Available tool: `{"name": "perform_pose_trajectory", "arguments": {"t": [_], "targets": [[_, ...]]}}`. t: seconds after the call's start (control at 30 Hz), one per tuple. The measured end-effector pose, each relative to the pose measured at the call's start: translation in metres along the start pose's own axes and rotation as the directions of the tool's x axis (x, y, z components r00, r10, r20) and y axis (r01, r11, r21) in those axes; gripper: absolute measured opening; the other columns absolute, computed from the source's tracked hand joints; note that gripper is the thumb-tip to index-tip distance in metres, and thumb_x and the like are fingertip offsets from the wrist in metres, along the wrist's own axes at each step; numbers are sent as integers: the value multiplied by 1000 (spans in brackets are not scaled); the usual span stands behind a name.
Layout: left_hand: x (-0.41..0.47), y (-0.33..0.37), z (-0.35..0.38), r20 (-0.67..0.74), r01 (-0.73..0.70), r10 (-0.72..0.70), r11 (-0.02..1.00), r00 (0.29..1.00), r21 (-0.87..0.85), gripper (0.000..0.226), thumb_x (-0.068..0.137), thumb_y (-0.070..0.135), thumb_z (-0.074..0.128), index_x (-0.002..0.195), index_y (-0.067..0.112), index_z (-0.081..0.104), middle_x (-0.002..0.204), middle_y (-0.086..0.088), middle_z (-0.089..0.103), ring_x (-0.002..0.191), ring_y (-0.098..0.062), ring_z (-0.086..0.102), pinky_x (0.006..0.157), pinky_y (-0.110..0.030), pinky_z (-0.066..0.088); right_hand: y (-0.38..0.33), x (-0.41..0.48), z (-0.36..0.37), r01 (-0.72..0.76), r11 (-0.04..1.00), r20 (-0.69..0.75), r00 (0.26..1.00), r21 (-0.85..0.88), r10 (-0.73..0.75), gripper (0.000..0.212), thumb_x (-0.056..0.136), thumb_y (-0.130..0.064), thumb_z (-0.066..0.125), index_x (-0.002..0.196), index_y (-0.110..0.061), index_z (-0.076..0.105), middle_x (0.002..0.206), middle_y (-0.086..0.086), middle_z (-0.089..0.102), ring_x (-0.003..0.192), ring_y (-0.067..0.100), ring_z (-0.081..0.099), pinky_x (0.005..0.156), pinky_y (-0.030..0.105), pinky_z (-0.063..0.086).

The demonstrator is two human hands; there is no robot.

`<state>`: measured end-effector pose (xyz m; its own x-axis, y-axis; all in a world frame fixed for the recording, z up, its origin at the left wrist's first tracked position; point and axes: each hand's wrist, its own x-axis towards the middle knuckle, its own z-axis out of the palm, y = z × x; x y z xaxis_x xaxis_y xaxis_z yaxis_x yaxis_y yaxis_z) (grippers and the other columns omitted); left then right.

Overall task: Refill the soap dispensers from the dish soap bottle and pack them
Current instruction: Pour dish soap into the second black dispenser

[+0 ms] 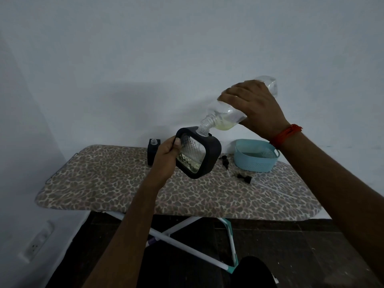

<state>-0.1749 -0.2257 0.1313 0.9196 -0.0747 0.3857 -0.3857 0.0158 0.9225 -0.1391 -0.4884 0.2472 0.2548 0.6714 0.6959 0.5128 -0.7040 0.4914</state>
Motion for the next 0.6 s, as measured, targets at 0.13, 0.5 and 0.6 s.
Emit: {"name": "perform_pose_trajectory", "arguments": {"t": [0.13,0.5,0.6], "targets": [[1,0,0,-4,-2,2,1000,1000,12,34,106,23,35,117,8,63,107,-1,69,102,-9,64,90,-25,51,1,0,1,-2,1000,3,1000,2,2,35,95,-22,68,129,-17,63,126,3,65,116,30,60,99,46,40],[-2,1,-1,1,1,-1,1000,1000,8,32,106,21,34,118,10,62,107,3,68,99,-1,64,89,-20,51,0,1,-1,22,999,1,1000,-31,-22,37,92,-17,70,129,-17,63,126,4,65,115,31,60,99,45,39],[-4,1,-1,-2,-4,4,1000,1000,23,31,106,20,34,118,10,61,104,5,67,96,1,63,88,-18,50,-1,1,-1,26,999,0,1000,-36,-26,39,91,-16,71,129,-17,62,126,4,65,115,31,59,99,46,40]]}}
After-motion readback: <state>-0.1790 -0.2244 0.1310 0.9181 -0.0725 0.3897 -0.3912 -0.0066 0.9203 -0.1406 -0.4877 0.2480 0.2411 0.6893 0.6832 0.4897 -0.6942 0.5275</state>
